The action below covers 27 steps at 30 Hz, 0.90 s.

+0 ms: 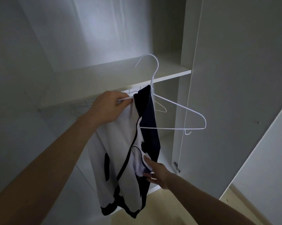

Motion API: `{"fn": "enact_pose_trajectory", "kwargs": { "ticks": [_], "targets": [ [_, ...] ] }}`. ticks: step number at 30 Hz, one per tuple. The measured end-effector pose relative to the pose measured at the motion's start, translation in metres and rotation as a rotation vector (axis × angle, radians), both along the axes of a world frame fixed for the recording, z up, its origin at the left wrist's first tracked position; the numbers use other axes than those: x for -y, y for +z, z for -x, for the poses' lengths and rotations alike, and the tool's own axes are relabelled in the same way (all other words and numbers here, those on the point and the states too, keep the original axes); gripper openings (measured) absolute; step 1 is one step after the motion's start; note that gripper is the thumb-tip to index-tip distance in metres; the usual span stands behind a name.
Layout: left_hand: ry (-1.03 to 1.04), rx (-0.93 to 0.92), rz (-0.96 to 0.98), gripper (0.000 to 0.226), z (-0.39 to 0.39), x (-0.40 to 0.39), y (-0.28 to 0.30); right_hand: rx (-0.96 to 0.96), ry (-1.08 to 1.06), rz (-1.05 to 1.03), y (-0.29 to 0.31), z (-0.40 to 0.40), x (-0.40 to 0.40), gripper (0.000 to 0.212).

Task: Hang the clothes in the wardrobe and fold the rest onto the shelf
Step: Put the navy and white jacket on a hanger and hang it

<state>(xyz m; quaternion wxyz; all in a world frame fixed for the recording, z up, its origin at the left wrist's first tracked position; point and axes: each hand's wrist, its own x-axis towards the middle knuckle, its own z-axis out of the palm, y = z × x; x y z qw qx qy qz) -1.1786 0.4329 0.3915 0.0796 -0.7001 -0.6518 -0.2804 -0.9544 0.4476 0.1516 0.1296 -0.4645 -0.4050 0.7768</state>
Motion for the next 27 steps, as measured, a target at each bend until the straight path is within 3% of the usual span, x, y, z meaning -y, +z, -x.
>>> {"fn": "enact_pose_trajectory", "kwargs": {
  "ticks": [5, 8, 10, 17, 19, 22, 24, 26, 27],
  "targets": [
    [0.051, -0.059, 0.03, 0.052, 0.007, 0.009, 0.008, -0.026, -0.461, -0.114, 0.019, -0.011, -0.038, 0.021],
    [0.099, -0.034, 0.038, 0.053, 0.023, 0.018, 0.0, -0.052, -0.68, -0.19, 0.043, -0.045, -0.072, 0.02],
    [0.115, -0.049, 0.071, 0.056, 0.03, 0.023, -0.006, -0.069, -0.718, -0.263, 0.064, -0.065, -0.089, 0.022],
    [0.155, -0.208, 0.183, 0.057, 0.034, 0.027, -0.042, -0.08, -0.607, -0.479, 0.144, -0.089, -0.121, 0.002],
    [0.168, -0.242, 0.18, 0.052, 0.029, 0.027, -0.053, -0.058, -0.54, -0.605, 0.17, -0.082, -0.121, 0.008],
    [0.215, -0.153, 0.127, 0.048, 0.021, 0.022, -0.066, -0.082, -0.405, -0.784, 0.211, -0.065, -0.109, 0.015],
    [0.26, -0.001, 0.081, 0.056, 0.018, 0.018, -0.068, -0.09, -0.257, -0.915, 0.231, -0.054, -0.097, 0.016],
    [0.294, 0.153, 0.028, 0.058, 0.015, 0.017, -0.066, 0.031, -0.112, -1.057, 0.236, -0.046, -0.094, 0.004],
    [0.3, 0.206, 0.0, 0.053, 0.013, 0.017, -0.063, 0.127, -0.067, -1.121, 0.233, -0.045, -0.095, 0.01]
  ]
}}
